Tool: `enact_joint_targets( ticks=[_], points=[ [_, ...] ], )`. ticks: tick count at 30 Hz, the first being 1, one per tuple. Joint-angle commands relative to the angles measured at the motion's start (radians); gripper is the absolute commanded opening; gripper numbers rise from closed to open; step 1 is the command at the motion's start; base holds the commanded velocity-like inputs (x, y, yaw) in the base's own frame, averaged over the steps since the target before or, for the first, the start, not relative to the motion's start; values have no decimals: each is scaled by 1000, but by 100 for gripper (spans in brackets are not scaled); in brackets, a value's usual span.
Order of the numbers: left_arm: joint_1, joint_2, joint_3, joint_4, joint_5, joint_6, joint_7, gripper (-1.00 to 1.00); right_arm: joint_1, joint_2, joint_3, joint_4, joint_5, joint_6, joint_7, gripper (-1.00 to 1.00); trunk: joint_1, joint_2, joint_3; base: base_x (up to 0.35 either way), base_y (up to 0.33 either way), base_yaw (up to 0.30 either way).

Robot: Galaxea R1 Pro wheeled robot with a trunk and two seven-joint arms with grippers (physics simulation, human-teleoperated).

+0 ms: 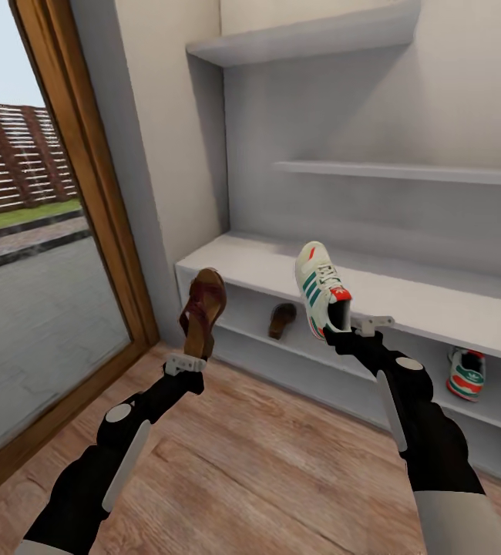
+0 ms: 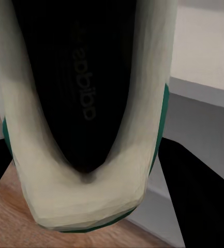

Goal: Pick up the two gym shoes and the two sandals from the corridor floor and place them onto the hallstand (shoe rack) in the corridor, making sure they are on the rack and not on the floor. Arrange them so the two gym shoes are next to each other and the two sandals are next to each other.

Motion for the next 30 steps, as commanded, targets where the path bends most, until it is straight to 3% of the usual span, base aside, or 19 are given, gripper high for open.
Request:
enact_joint_targets(
  ticks=[1,9,22,30],
  points=[
    [0,1,-1,-2,8,8,0,-100,-1,0,-1,-1,3,5,6,-100,0,0,-1,29,23,-255],
    [0,1,-1,-2,8,8,0,-100,-1,0,-1,-1,3,5,6,-100,0,0,-1,5,27,-255],
    [0,0,-1,-2,8,8,0,-100,-1,0,-1,-1,3,5,6,-100,0,0,-1,41,263,-255],
    [0,1,1,-2,9,8,0,-100,-1,0,-1,-1,3,5,6,-100,0,0,-1,1,62,-255]
  ],
)
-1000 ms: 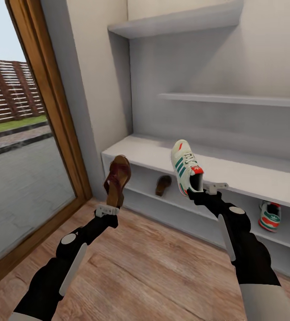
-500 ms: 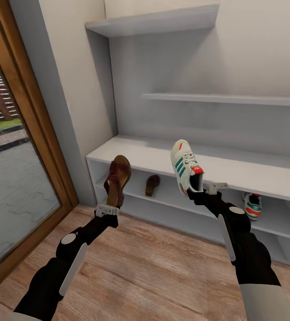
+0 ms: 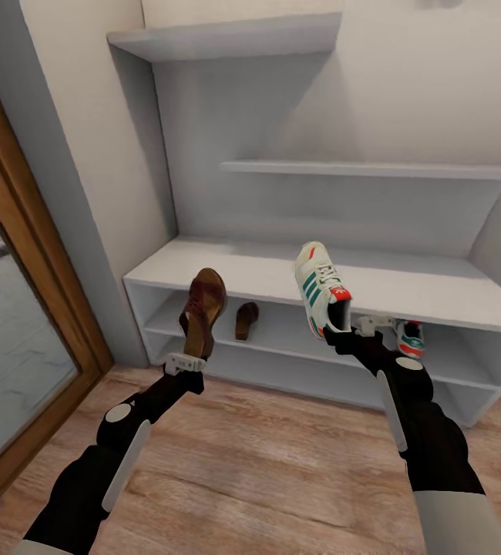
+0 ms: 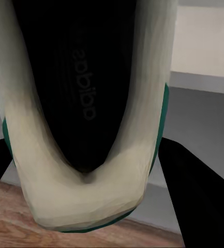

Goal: Pick up the two gym shoes and the two sandals from the corridor floor and place them onto the hallstand (shoe rack) in the corridor, making sure they are on the rack and not on the floor. Arrange them so the two gym shoes are next to each other and the two sandals are next to each other.

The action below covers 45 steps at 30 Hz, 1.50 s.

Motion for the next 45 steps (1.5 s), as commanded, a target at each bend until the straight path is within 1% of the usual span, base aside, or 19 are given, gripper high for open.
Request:
enact_joint_targets(
  ticks=[1,15,20,26,36,40,45],
  points=[
    [0,1,0,-1,8,8,0,-100,-1,0,-1,-1,3,5,6,-100,0,0,-1,0,7,-255],
    [0,1,0,-1,8,7,0,-100,-1,0,-1,-1,3,5,6,-100,0,0,-1,-2,2,-255],
    [0,1,0,-1,8,7,0,-100,-1,0,-1,-1,3,5,6,-100,0,0,-1,-140,123,-255],
    [0,0,0,-1,8,7,0,-100,-1,0,-1,-1,3,5,6,-100,0,0,-1,-23,18,-241],
    [0,-3,0,-1,8,7,0,-100,-1,0,-1,-1,3,5,6,-100,0,0,-1,-3,-6,-30],
    [0,-12,0,-1,8,5,0,-100,-1,0,-1,-1,3,5,6,-100,0,0,-1,-132,-187,-1],
    [0,-13,0,-1,8,5,0,-100,-1,0,-1,-1,3,5,6,-100,0,0,-1,-233,-200,0]
  ],
)
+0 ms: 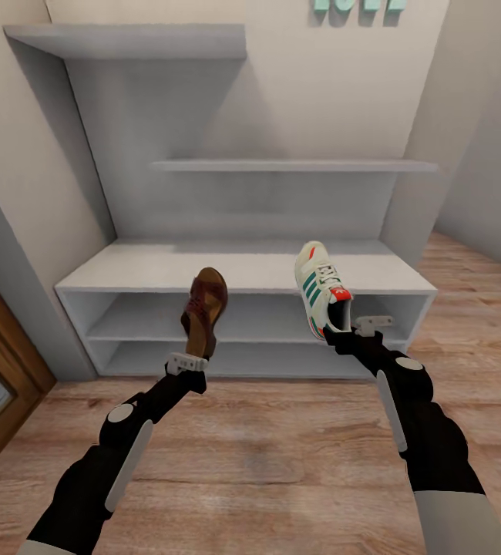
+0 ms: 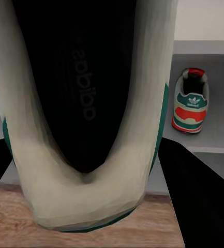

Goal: Pick up the two gym shoes and the two sandals from the corridor floor and place them onto the hallstand (shoe rack) in the corridor, making sure they are on the rack and not on the floor. Arrange them so the two gym shoes are next to each other and the two sandals are next to each other.

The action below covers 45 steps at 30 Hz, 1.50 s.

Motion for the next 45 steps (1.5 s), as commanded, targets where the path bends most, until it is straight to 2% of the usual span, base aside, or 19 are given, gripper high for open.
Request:
enact_joint_targets(
  ticks=[1,11,20,40,42,45],
  points=[
    [0,1,-1,-1,7,9,0,-100,-1,0,-1,-1,3,5,6,-100,-1,0,-1,-203,-123,0],
    [-1,1,-1,-1,7,9,0,-100,-1,0,-1,-1,3,5,6,-100,-1,0,-1,-27,-22,0],
    [0,1,-1,-1,7,8,0,-100,-1,0,-1,-1,3,5,6,-100,-1,0,-1,-141,-181,0],
    [0,1,-1,-1,7,8,0,-100,-1,0,-1,1,3,5,5,-100,-1,0,-1,-68,-6,0],
    [-1,-3,-1,0,7,8,0,-100,-1,0,-2,1,3,5,6,-100,-1,0,-1,0,0,0],
    [0,-23,0,0,7,8,0,-100,-1,0,-5,-1,2,5,6,-100,-1,0,-1,0,0,0]
  ],
)
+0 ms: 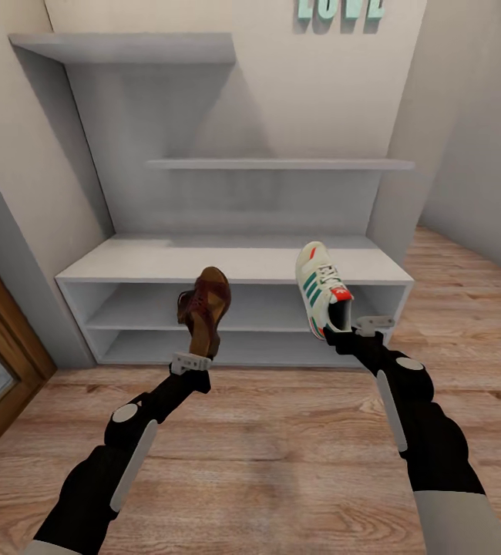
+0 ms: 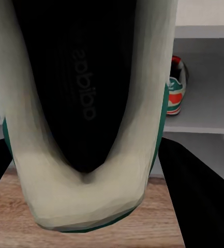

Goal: Pick up the two gym shoes and the two sandals from the corridor floor and place them onto the hallstand (shoe rack) in the corridor, making sure they are on the rack and not on the floor. Arrange them so the two gym shoes are next to each other and the two sandals are next to each other.

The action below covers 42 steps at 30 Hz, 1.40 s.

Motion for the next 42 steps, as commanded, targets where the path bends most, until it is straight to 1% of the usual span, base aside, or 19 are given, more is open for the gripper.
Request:
enact_joint_targets(
  ticks=[1,4,7,8,9,10,13,14,15,17,19,20,21,23,25,27,30,34,42],
  points=[
    [0,-3,0,-1,7,8,0,-100,-1,0,-2,-1,2,5,5,-100,0,0,-1,0,0,0],
    [0,-7,0,0,6,8,0,-100,-1,0,-8,-3,3,5,0,-100,0,0,-1,0,0,0],
    [-1,-9,1,1,7,8,0,-100,-1,-5,-78,-6,2,5,0,-100,0,0,-1,0,0,0],
    [-1,-9,1,2,7,8,0,-100,-1,-8,-160,-8,2,5,2,-100,0,0,-1,0,0,0],
    [-1,-9,1,2,7,8,0,-100,-1,-9,-281,-8,0,7,4,-100,0,0,-1,0,0,0],
    [-1,-9,1,2,7,8,1,-100,-1,-10,-354,-8,-3,8,5,-100,0,0,-1,0,0,0],
    [-1,-11,0,2,7,8,1,-100,-1,-16,-836,-8,-25,12,9,-100,0,0,-1,0,0,0],
    [-1,-11,0,2,7,9,1,-100,-1,-21,-909,-8,-27,13,9,-100,0,0,-1,0,0,0],
    [-1,-12,-1,2,6,9,2,-100,-1,-48,-1083,-8,-31,14,10,-100,0,0,-1,0,0,0],
    [0,-17,-2,2,6,9,2,-100,-1,-119,-1222,-9,-31,17,10,-100,0,0,-1,0,0,0],
    [0,-31,-2,3,5,10,3,-100,-1,-208,-1303,-9,-29,26,10,-100,0,0,-1,0,0,0],
    [-1,-40,-3,4,5,11,4,-100,-1,-269,-1339,-9,-27,39,10,-100,0,0,-1,0,0,0],
    [-1,-45,-4,6,5,12,4,-100,-1,-322,-1358,-9,-23,57,10,-100,0,0,-1,0,0,0],
    [-1,-79,-5,47,4,29,24,-100,-1,-377,-1372,-9,6,99,9,-100,0,0,-1,0,0,0],
    [-8,-143,-7,173,0,64,157,-100,-1,-400,-1378,-10,77,147,9,-100,0,0,-1,0,0,0],
    [-14,-165,-12,245,0,80,305,-100,-1,-405,-1379,-10,127,163,9,-100,0,0,-1,0,0,0],
    [-26,-174,-14,277,6,156,421,-100,-1,-406,-1378,-10,151,169,9,-100,0,0,-1,0,0,0],
    [-33,-175,-14,284,4,280,452,-100,-1,-405,-1375,-9,156,171,9,-100,0,0,-1,0,0,0],
    [-35,-168,-17,298,1,312,452,-100,-1,-400,-1373,-7,157,165,9,-100,0,0,-1,0,0,0]
  ],
)
